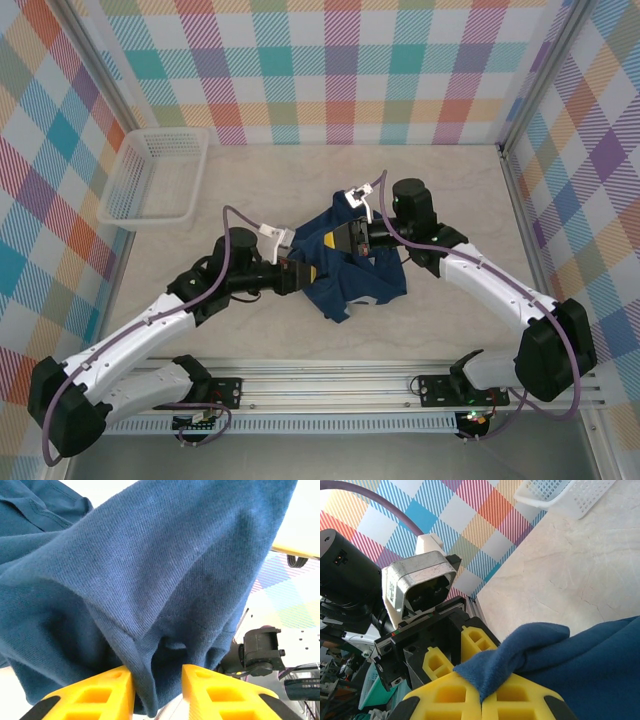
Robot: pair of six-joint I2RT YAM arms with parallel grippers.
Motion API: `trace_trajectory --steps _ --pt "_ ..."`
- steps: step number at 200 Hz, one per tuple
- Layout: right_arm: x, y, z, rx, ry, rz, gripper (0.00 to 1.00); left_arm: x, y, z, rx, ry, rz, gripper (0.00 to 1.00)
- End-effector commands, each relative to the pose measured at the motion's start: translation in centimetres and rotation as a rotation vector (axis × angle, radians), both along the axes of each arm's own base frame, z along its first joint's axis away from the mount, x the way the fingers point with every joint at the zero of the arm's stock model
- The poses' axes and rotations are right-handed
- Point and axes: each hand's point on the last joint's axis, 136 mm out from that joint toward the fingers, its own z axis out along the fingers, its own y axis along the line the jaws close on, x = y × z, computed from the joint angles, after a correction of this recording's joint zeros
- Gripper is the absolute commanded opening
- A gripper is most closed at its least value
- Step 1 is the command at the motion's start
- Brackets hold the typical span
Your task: Fold the inside-out t-shirt
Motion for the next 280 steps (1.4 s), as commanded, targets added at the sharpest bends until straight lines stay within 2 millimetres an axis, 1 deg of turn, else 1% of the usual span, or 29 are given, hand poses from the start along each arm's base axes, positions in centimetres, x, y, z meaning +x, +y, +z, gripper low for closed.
trace_trajectory --steps 1,10,23,39,50,58,81,96,109,122,133,150,166,180,191,206,224,238,252,280 --pt "0.0 -0.1 1.3 0.029 -0.054 -0.003 0.0 0.2 -1.0 2.3 -0.049 -0.046 -0.026 0.28" --pt "0.0 -0.1 1.3 0.028 -0.056 -0.005 0.0 0.3 -1.0 2.1 -0.041 -0.045 -0.026 0.24" --pt "0.1 -0.1 1.2 0.024 -0.06 -0.009 0.0 0.3 -0.9 2.0 -0.036 -0.045 -0.018 0.14" --pt "0.3 -0.3 0.8 0.003 -0.067 -0.021 0.0 0.4 -0.5 2.5 -0.039 -0.06 -0.004 0.0" --pt "0.6 -0.7 0.3 -0.024 -0.077 -0.04 0.0 0.2 -0.3 3.5 -0.054 -0.08 0.0 0.0" --pt "1.1 -1.2 -0.1 -0.058 -0.086 -0.072 0.0 -0.1 0.0 4.6 -0.074 -0.102 0.001 0.0" --pt "2.9 -2.8 -1.9 -0.219 -0.132 -0.186 0.0 -0.6 1.0 8.8 -0.186 -0.162 0.029 0.0" --pt "3.2 -2.9 -2.4 -0.239 -0.145 -0.193 0.0 -0.6 1.5 11.0 -0.266 -0.171 0.052 0.0" --pt "3.2 -2.7 -2.7 -0.232 -0.138 -0.178 0.02 -0.6 1.6 12.3 -0.307 -0.168 0.059 0.0" --pt "3.4 -2.6 -3.0 -0.241 -0.13 -0.179 0.03 -0.7 1.5 12.9 -0.33 -0.162 0.059 0.0" --pt "3.9 -2.9 -3.7 -0.275 -0.11 -0.208 0.07 -0.6 1.6 13.4 -0.343 -0.158 0.067 0.0" --pt "4.9 -3.8 -4.9 -0.371 -0.07 -0.268 0.14 -0.5 1.7 13.8 -0.36 -0.152 0.075 0.0" --pt "4.6 -4.1 -4.7 -0.388 -0.085 -0.263 0.23 -0.5 1.5 13.8 -0.359 -0.149 0.071 0.0" --pt "3.3 -3.9 -3.4 -0.332 -0.147 -0.219 0.29 -0.3 1.5 13.2 -0.344 -0.143 0.076 0.0" --pt "2.0 -3.9 -2.4 -0.289 -0.201 -0.186 0.34 -0.1 1.4 12.7 -0.335 -0.135 0.082 0.0" --pt "0.1 -4.0 -1.6 -0.266 -0.282 -0.154 0.37 0.1 1.3 12.4 -0.33 -0.13 0.084 0.0" --pt "-1.6 -3.8 -1.8 -0.281 -0.317 -0.123 0.35 0.2 1.3 12.3 -0.327 -0.13 0.083 0.0" --pt "-2.1 -3.5 -2.6 -0.307 -0.294 -0.115 0.35 0.3 1.3 12.2 -0.323 -0.131 0.084 0.0" --pt "-1.9 -3.3 -3.5 -0.335 -0.264 -0.13 0.35 0.2 1.2 12.1 -0.322 -0.13 0.081 0.0" --pt "-0.1 -2.7 -4.7 -0.385 -0.201 -0.205 0.39 0.1 1.2 12.2 -0.322 -0.132 0.072 0.0"
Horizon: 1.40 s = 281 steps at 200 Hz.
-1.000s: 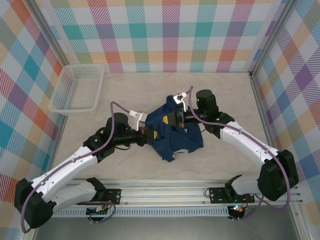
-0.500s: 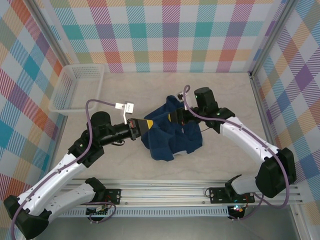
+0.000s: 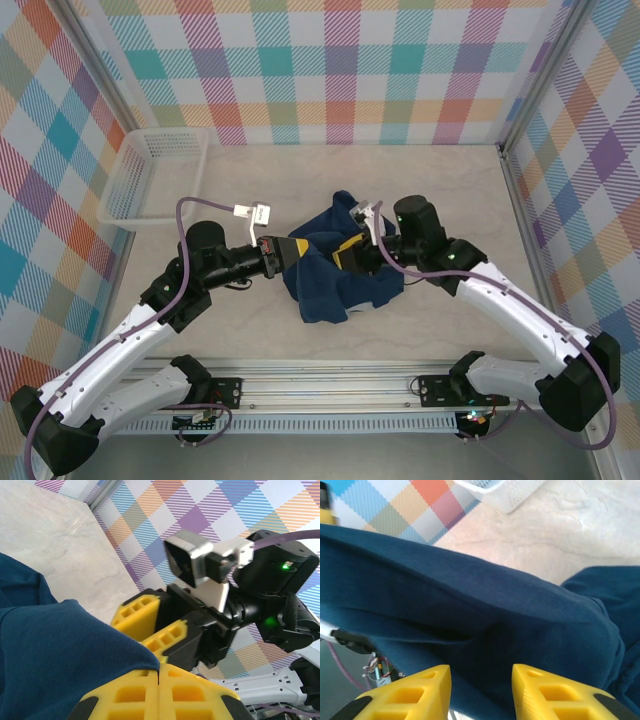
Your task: Fold the inside-out t-shirt
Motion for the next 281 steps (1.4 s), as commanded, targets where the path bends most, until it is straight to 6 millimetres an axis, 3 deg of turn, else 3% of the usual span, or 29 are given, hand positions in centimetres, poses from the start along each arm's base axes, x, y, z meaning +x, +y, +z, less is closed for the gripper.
trace_trajectory --steps 1,30,72,92,114,131,192,220,257,281 --pt "1.5 0.1 -2.1 -0.063 0.055 -0.083 0.39 -0.1 0.0 1.5 -0.032 -0.039 -0.011 0.0" --pt "2.8 0.8 -3.4 -0.121 0.1 -0.153 0.45 -0.1 0.1 1.5 -0.03 -0.043 -0.014 0.0" --pt "3.0 1.2 -6.4 -0.238 0.107 -0.231 0.54 -0.2 0.0 1.4 -0.031 -0.043 -0.018 0.0" --pt "3.5 1.4 -7.3 -0.262 0.103 -0.257 0.48 -0.2 0.2 1.5 -0.029 -0.046 -0.012 0.0" --pt "4.1 1.7 -7.3 -0.256 0.085 -0.269 0.23 -0.2 0.4 1.4 -0.024 -0.05 0.002 0.0" --pt "4.1 2.0 -5.9 -0.217 0.054 -0.253 0.0 0.2 1.2 1.0 -0.001 -0.052 0.051 0.0" --pt "0.3 1.3 4.2 0.177 -0.039 -0.023 0.0 3.1 6.0 -2.5 0.085 0.062 0.328 0.0" --pt "-0.8 0.9 7.4 0.326 -0.04 0.048 0.0 3.7 7.4 -3.9 0.06 0.124 0.382 0.0" --pt "-1.2 0.6 8.6 0.408 -0.032 0.097 0.0 3.6 7.7 -4.7 0.064 0.152 0.382 0.0" --pt "0.1 0.5 6.7 0.332 -0.003 0.034 0.0 3.2 6.8 -4.0 0.034 0.125 0.32 0.0"
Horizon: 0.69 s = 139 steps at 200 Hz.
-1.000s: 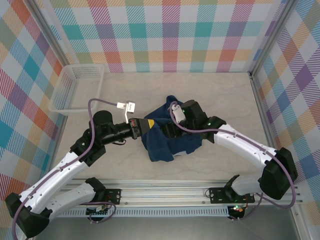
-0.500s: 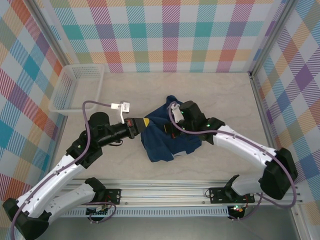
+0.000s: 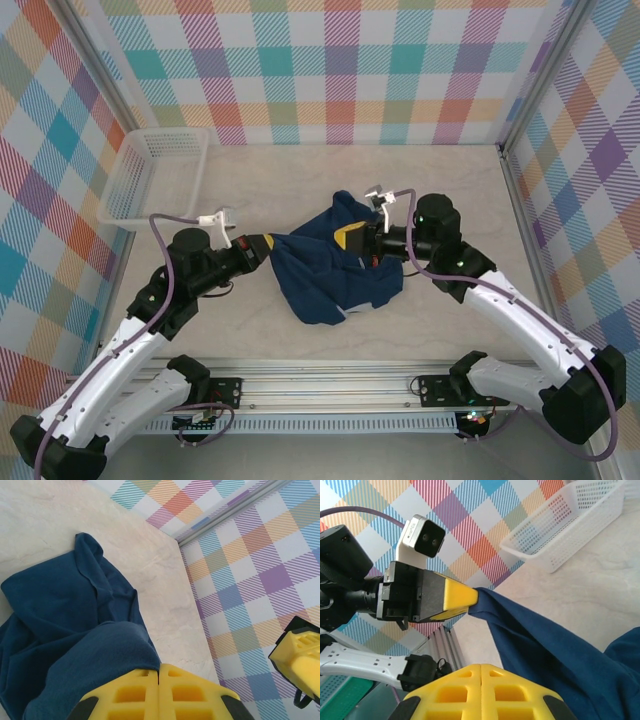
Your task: Fold the inside-out t-shirt
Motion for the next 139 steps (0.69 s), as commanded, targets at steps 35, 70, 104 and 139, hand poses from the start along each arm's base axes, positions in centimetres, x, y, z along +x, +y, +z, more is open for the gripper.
trace_trajectory --steps 35,70,104,139 --pt "2.7 1.3 -5.9 -0.277 0.046 -0.114 0.39 -1.0 -1.5 1.8 -0.058 -0.066 -0.119 0.0" --pt "3.9 3.3 -9.7 -0.406 -0.021 -0.115 0.62 -1.1 -1.8 2.1 -0.064 -0.071 -0.138 0.0" --pt "5.5 4.8 -11.4 -0.496 -0.166 -0.096 0.75 -1.2 -2.1 2.2 -0.069 -0.063 -0.161 0.0" --pt "6.9 7.1 -11.2 -0.48 -0.214 -0.048 0.64 -1.2 -2.0 2.0 -0.057 -0.061 -0.154 0.0"
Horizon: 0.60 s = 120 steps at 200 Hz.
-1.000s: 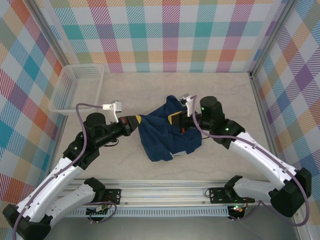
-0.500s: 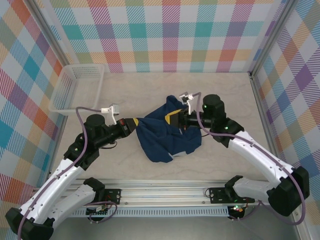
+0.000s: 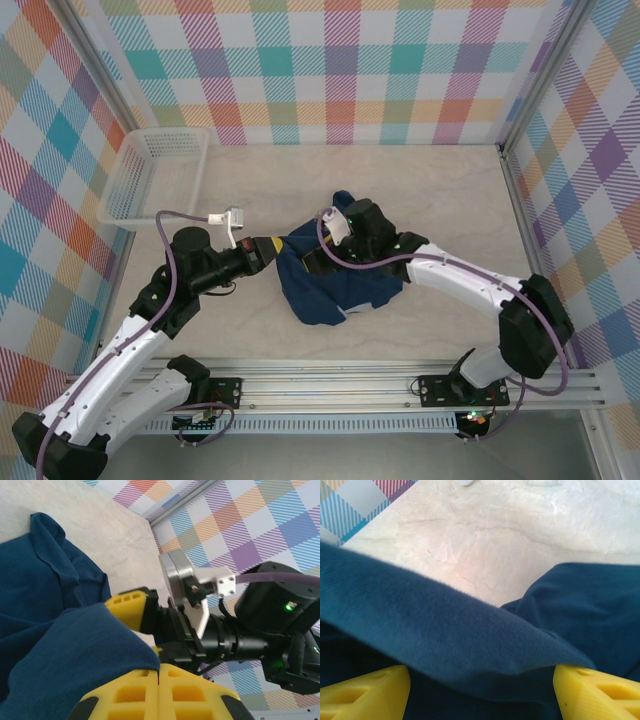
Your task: Fold the inside-out t-shirt
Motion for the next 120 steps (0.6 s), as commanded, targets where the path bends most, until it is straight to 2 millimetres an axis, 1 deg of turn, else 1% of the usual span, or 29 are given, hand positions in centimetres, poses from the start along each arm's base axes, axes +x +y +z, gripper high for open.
trace_trajectory --steps 1,6,25,40,50,69,72,81,92,105,120 --pt "1.8 1.8 2.7 0.029 -0.133 0.051 0.62 0.0 0.1 1.1 -0.004 -0.047 -0.008 0.0" --pt "1.9 1.8 2.9 0.031 -0.137 0.051 0.57 0.0 0.2 1.1 0.001 -0.048 -0.005 0.0" --pt "1.9 1.7 4.1 0.065 -0.141 0.062 0.27 0.0 0.3 0.8 0.011 -0.045 0.001 0.0" --pt "1.1 1.2 5.1 0.119 -0.098 0.092 0.0 0.2 0.7 0.8 0.021 -0.052 0.023 0.0" --pt "0.3 0.7 5.9 0.162 -0.063 0.118 0.0 0.4 1.0 0.7 0.039 -0.054 0.045 0.0" --pt "-2.1 -0.7 7.6 0.24 0.041 0.18 0.0 1.3 2.5 0.0 0.103 -0.045 0.131 0.0" --pt "-2.5 -1.0 7.9 0.253 0.058 0.19 0.0 1.3 2.9 -0.7 0.132 -0.021 0.149 0.0" --pt "-3.6 -1.7 9.1 0.297 0.107 0.22 0.0 1.8 3.8 -1.6 0.19 -0.003 0.198 0.0" --pt "-4.7 -2.3 10.4 0.354 0.158 0.251 0.0 2.4 4.6 -2.0 0.247 0.003 0.238 0.0" --pt "-5.7 -2.8 11.9 0.416 0.202 0.285 0.0 3.0 4.8 -2.3 0.284 0.005 0.252 0.0" --pt "-6.2 -2.8 12.6 0.443 0.237 0.307 0.0 3.5 4.3 -2.5 0.293 0.008 0.235 0.0"
